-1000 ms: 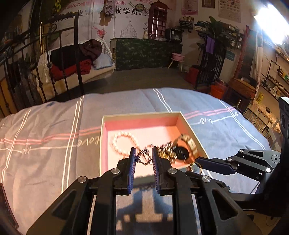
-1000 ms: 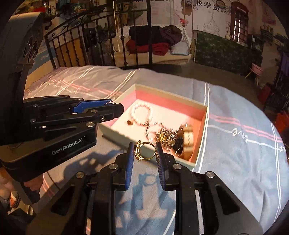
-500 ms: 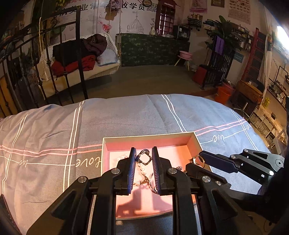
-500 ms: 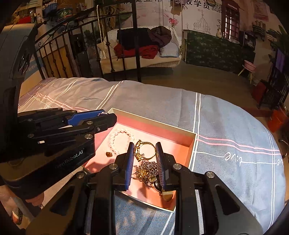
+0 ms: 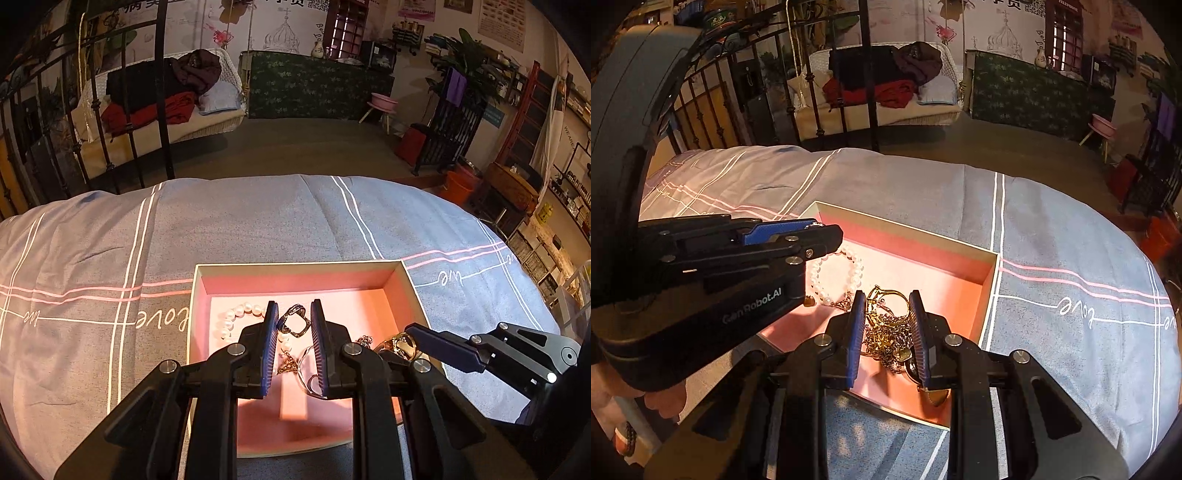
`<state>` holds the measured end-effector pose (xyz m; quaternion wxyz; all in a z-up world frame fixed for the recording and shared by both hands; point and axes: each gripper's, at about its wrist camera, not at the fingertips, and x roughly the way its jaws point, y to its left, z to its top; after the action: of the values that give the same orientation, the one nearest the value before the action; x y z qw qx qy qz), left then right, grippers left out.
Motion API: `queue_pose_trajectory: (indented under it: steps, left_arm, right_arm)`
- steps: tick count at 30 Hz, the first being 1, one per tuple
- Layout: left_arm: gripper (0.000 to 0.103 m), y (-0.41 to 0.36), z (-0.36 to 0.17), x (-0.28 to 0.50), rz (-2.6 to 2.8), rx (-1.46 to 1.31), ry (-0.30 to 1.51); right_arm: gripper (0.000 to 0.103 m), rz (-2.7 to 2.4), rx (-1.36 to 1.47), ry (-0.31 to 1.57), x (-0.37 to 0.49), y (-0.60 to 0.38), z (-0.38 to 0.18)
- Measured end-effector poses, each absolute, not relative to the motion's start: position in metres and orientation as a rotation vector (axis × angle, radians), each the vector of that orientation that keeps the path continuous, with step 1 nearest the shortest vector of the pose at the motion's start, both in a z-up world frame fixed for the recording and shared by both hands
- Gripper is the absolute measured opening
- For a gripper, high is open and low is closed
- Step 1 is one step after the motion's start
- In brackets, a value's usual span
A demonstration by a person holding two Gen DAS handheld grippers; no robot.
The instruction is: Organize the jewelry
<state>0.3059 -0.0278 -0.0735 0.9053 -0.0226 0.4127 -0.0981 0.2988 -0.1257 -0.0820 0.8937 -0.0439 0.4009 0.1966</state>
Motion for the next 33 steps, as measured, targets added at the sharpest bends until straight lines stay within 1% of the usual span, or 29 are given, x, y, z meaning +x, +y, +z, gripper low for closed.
queue_pose_trajectory:
  steps: [1,2,3,4,5,7,12,16,19,23,25,28,33]
  left_arm:
    - [0.018,-0.028,-0.075,0.307,-0.205,-0.049,0.859]
    - [0.028,-0.031,-0.075,0.307,-0.203,-0.036,0.86]
    - [0.041,-0.032,-0.075,0.308,-0.184,-0.009,0.863]
    - [0.081,-0.032,-0.074,0.308,-0.136,0.021,0.854]
    - [0.095,-0.031,-0.071,0.306,-0.093,0.04,0.825]
    - [0.097,-0.032,-0.067,0.305,-0.086,0.061,0.809]
    - [0.097,-0.035,-0.066,0.304,-0.103,0.101,0.808]
    - [0.096,-0.031,-0.061,0.291,-0.104,0.077,0.765]
    - [0.097,-0.025,-0.044,0.254,-0.132,0.044,0.654]
    - [0.097,-0.021,-0.019,0.178,-0.148,0.07,0.427]
    - [0.097,-0.022,-0.012,0.148,-0.141,0.094,0.364]
    - [0.097,-0.017,-0.009,0.121,-0.15,0.072,0.333]
    - [0.097,-0.013,-0.012,0.108,-0.141,0.056,0.366]
  right_arm:
    - [0.025,0.408,-0.092,0.832,0.299,-0.125,-0.083]
    - [0.027,0.413,-0.093,0.833,0.298,-0.125,-0.083]
    - [0.033,0.424,-0.094,0.839,0.298,-0.124,-0.084]
    - [0.07,0.428,-0.1,0.848,0.297,-0.123,-0.085]
    - [0.098,0.418,-0.113,0.839,0.296,-0.123,-0.085]
    - [0.097,0.393,-0.134,0.789,0.292,-0.122,-0.082]
    - [0.097,0.407,-0.083,0.791,0.295,-0.124,-0.082]
    - [0.097,0.418,-0.069,0.764,0.283,-0.126,-0.076]
    - [0.097,0.38,-0.088,0.685,0.255,-0.134,-0.067]
    - [0.097,0.285,-0.134,0.492,0.192,-0.149,-0.051]
    - [0.097,0.253,-0.123,0.424,0.165,-0.157,-0.045]
    - [0.097,0.204,-0.096,0.378,0.136,-0.164,-0.041]
    - [0.097,0.202,-0.082,0.379,0.112,-0.165,-0.04]
